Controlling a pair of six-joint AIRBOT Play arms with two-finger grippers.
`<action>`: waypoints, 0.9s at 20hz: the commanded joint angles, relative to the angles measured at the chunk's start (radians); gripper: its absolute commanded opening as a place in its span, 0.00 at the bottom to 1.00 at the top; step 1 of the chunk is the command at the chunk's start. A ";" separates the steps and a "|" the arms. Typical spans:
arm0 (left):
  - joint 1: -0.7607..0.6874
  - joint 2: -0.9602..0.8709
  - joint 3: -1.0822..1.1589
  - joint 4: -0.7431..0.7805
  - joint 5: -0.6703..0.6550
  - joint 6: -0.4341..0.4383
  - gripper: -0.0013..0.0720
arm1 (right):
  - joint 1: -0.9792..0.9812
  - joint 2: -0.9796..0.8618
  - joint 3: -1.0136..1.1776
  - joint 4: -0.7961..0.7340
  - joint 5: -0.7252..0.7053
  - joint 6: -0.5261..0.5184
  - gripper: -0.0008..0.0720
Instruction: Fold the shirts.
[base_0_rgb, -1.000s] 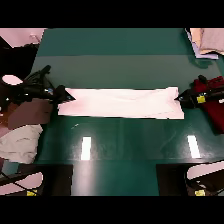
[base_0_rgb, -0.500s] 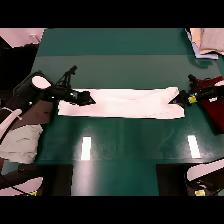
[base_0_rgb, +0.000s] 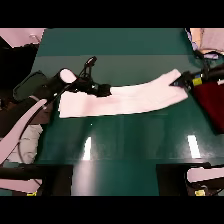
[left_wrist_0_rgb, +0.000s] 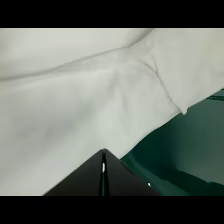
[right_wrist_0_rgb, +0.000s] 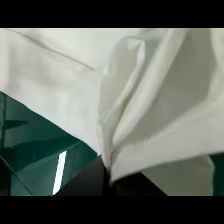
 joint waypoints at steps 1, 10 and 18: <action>-0.031 -0.164 0.166 0.035 -0.023 -0.064 0.05 | 0.113 0.073 0.153 0.090 0.030 0.087 0.03; -0.051 -0.325 0.233 0.048 0.001 -0.080 0.05 | 0.415 0.084 0.380 0.077 -0.074 0.171 0.03; -0.026 -0.314 0.449 0.256 -0.233 -0.071 0.05 | 0.513 0.026 0.379 0.077 -0.089 0.177 0.03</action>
